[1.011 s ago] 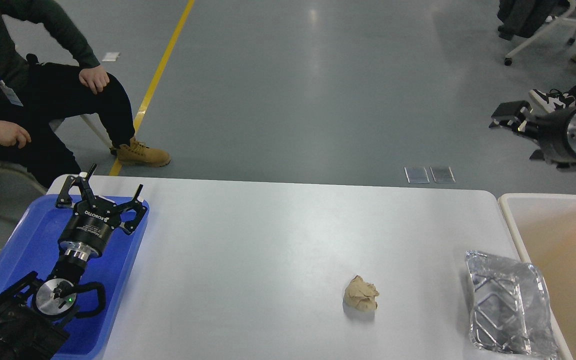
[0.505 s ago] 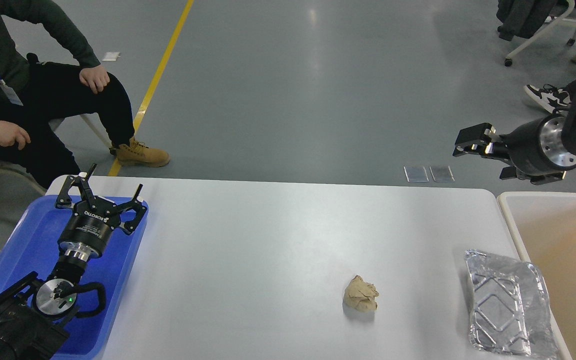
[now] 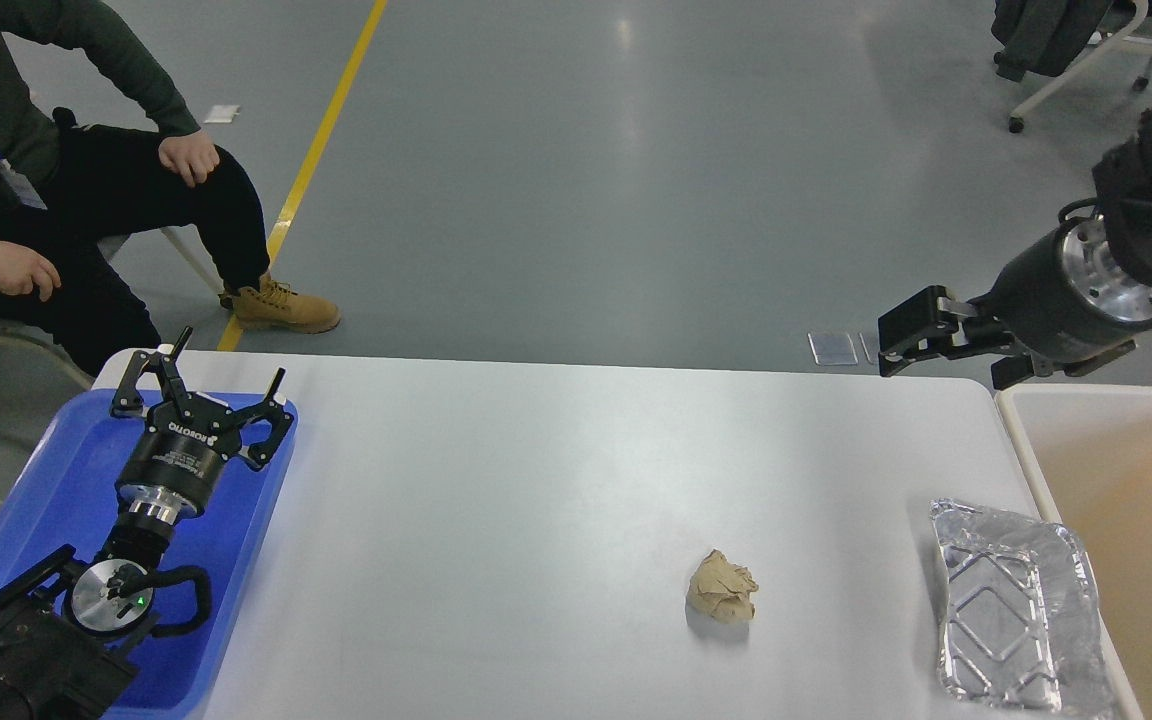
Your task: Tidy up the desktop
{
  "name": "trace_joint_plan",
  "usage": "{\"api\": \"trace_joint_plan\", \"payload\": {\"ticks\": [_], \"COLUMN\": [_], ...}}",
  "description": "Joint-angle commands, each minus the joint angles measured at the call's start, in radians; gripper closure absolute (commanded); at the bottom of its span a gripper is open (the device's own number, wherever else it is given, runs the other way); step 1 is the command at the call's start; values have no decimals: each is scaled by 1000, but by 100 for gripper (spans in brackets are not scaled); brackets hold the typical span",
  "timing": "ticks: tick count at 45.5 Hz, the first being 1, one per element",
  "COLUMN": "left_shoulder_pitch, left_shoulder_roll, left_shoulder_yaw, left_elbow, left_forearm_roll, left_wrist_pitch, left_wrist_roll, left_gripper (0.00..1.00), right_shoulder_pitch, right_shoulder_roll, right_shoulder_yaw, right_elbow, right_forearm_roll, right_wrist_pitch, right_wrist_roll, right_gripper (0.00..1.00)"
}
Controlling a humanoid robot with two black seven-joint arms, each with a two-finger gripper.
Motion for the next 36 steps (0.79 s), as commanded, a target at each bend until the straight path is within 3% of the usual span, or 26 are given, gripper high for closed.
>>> {"api": "trace_joint_plan", "payload": {"ticks": [1,17,36], "left_shoulder_pitch": [1,-1,-1], "left_shoulder_roll": [0,0,0], "left_shoulder_yaw": [0,0,0], "left_elbow": [0,0,0], "left_forearm_roll": [0,0,0], "left_wrist_pitch": [1,0,0], "left_wrist_roll": [-1,1,1], "left_gripper": [1,1,1], "right_shoulder_pitch": [96,154,143], "right_shoulder_roll": [112,259,298], "right_shoulder_yaw": [-4,57,-42], "right_elbow": [17,48,37], "right_forearm_roll": [-16,85,120], "right_wrist_pitch": [175,291,259], "right_wrist_roll": [0,-3,-7], "right_gripper": [0,0,0]}}
